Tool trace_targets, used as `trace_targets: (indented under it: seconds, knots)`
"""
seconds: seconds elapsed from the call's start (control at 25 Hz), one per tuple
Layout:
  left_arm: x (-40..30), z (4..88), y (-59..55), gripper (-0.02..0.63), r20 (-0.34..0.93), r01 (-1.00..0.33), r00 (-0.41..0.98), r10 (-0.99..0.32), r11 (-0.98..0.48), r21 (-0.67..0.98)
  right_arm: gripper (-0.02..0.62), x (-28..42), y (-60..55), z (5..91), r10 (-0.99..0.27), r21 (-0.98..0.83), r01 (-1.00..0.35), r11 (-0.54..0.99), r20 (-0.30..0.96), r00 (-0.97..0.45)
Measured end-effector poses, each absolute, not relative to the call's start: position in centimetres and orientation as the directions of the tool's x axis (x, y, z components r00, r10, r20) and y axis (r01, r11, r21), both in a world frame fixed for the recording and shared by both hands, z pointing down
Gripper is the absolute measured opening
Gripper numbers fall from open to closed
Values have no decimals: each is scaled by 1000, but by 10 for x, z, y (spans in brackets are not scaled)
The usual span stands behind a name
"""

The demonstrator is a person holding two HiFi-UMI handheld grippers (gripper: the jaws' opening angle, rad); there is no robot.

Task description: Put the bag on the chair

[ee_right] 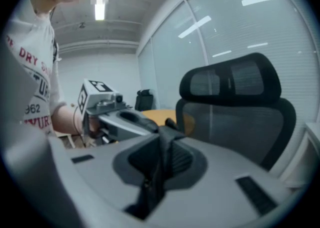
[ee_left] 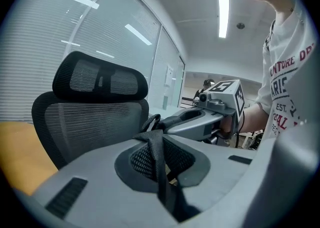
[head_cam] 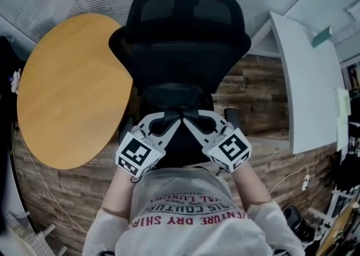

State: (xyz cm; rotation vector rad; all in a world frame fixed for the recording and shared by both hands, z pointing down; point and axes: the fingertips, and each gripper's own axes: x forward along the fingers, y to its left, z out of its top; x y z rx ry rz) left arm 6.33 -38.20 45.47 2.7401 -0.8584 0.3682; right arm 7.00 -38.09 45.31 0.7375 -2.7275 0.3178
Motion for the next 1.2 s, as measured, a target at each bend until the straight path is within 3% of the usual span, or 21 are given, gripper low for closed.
trace_targets:
  seconds: [0.4, 0.84, 1.2]
  knots:
    - [66, 514, -421, 52, 381, -618, 766, -518, -756, 215, 54, 78, -420, 512, -431, -170, -538, 825, 424, -796]
    - [74, 559, -429, 53, 348, -592, 788, -507, -779, 207, 57, 91, -432, 555, -416, -216, -565, 797, 482, -771]
    - [74, 610, -441, 53, 358, -604, 790, -498, -733, 313, 57, 100, -430, 625, -382, -248, -593, 766, 566, -730]
